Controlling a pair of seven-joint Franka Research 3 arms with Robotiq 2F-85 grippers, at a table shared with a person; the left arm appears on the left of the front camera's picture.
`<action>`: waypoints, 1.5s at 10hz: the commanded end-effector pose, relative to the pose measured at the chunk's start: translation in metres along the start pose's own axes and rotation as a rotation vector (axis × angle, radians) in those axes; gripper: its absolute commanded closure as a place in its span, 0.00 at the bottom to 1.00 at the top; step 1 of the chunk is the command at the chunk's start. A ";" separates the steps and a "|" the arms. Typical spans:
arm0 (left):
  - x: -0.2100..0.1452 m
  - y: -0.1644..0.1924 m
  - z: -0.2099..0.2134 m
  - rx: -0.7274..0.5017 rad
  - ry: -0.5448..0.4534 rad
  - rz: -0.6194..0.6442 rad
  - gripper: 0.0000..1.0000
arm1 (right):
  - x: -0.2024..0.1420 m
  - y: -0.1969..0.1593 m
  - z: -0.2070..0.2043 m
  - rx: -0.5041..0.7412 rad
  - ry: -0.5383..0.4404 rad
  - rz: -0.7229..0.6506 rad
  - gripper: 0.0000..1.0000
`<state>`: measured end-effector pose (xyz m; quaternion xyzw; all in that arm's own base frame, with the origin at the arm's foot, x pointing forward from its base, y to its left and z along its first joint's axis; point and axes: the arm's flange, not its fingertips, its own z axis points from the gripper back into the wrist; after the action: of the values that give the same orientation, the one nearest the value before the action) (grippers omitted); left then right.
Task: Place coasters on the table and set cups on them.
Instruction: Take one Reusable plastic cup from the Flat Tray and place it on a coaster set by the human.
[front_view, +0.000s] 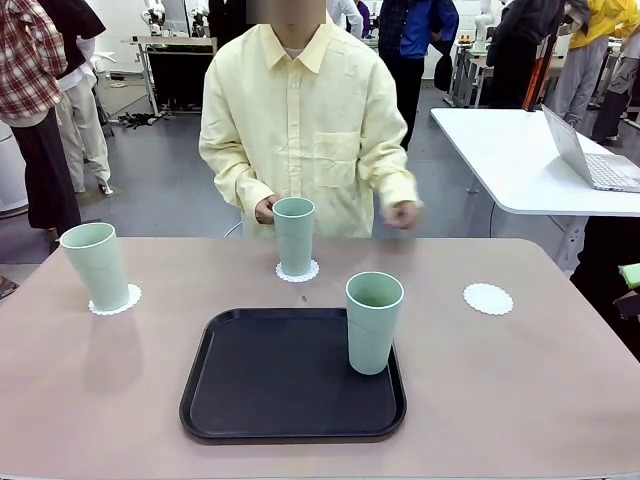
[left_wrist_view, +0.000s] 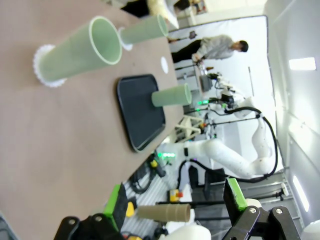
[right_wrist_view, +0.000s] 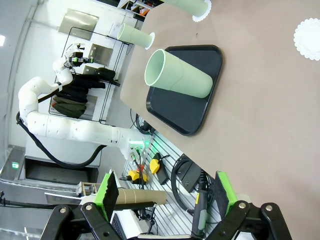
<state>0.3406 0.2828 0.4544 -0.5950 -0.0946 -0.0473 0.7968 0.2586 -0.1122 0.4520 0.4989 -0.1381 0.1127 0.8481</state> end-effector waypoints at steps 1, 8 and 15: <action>-0.001 -0.001 0.000 0.000 -0.011 0.000 0.00 | 0.003 -0.001 -0.001 0.028 -0.019 0.019 0.00; -0.001 -0.001 0.000 0.000 -0.011 0.000 0.00 | 0.036 0.006 -0.010 -0.077 0.150 0.316 0.00; -0.001 -0.001 0.000 0.000 -0.011 0.000 0.00 | 0.114 0.046 -0.150 -0.207 0.370 0.972 0.00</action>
<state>0.3403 0.2826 0.4541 -0.5952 -0.0945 -0.0470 0.7966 0.3664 0.0371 0.4781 0.2739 -0.1658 0.5626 0.7622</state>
